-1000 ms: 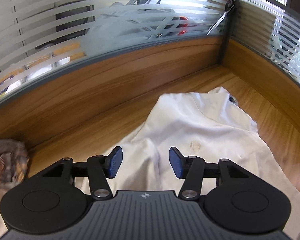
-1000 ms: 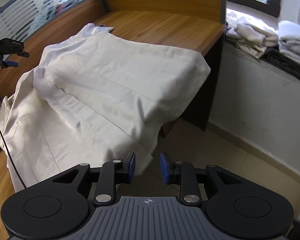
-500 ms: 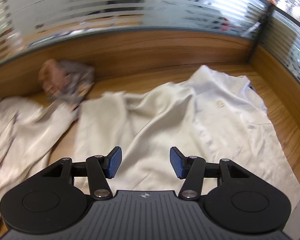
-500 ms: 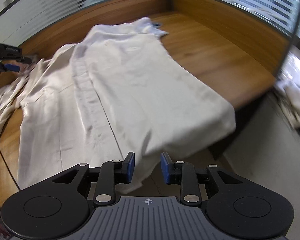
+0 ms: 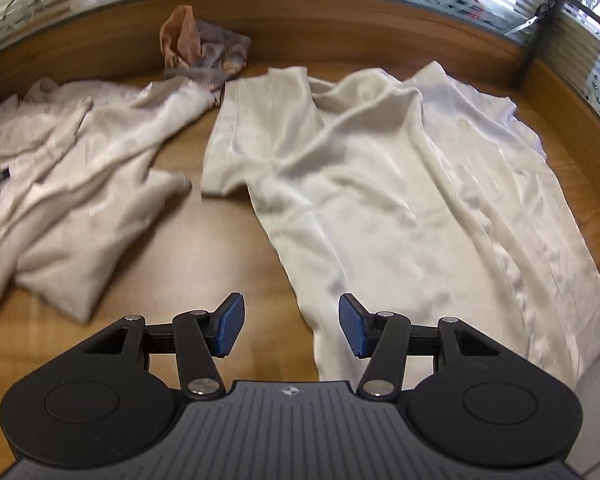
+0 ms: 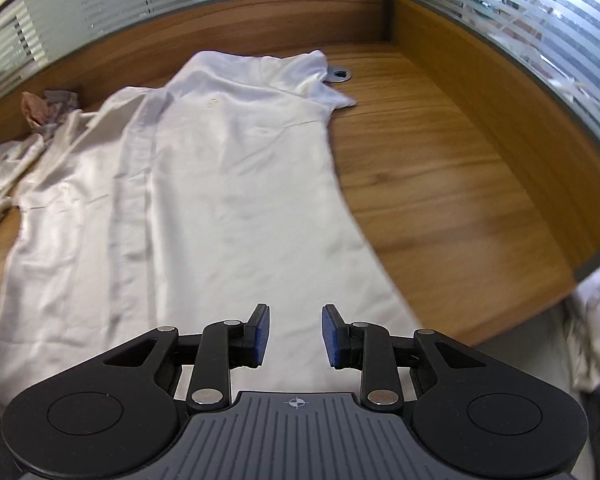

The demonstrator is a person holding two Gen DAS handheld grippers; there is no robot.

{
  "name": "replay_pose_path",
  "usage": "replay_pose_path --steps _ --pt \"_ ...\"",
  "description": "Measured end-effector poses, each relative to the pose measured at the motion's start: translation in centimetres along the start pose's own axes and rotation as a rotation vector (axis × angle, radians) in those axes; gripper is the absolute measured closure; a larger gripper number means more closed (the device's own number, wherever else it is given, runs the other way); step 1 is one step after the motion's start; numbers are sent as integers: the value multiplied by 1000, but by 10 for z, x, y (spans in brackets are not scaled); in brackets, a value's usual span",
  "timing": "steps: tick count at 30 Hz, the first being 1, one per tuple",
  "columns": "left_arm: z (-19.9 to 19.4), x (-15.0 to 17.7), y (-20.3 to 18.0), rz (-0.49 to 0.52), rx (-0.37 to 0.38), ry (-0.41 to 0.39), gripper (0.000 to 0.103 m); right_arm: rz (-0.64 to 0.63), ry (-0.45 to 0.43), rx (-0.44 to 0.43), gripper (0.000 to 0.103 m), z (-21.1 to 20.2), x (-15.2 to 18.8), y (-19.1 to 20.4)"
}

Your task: Fold clothes

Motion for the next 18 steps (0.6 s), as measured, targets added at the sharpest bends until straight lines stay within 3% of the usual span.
replay_pose_path --steps 3,6,9,11,18 --pt "2 22 -9 -51 8 13 53 -29 22 -5 71 20 -11 -17" --pt "10 38 -16 -114 -33 33 66 -60 57 -25 66 46 -20 -31" --pt "14 46 -23 -183 -68 23 72 -110 69 -52 65 64 -29 -34" --pt "17 52 -26 -222 -97 24 74 -145 76 -70 60 75 -35 -37" --pt "18 70 -29 -292 -208 39 78 -214 120 -151 60 96 -37 -37"
Point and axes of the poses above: each gripper's, at about its wrist camera, not at the fingertips, and z roughly the way its jaws point, y to its left, x to its underside, the point moved 10 cm from there along z, roughly the way its jaws point
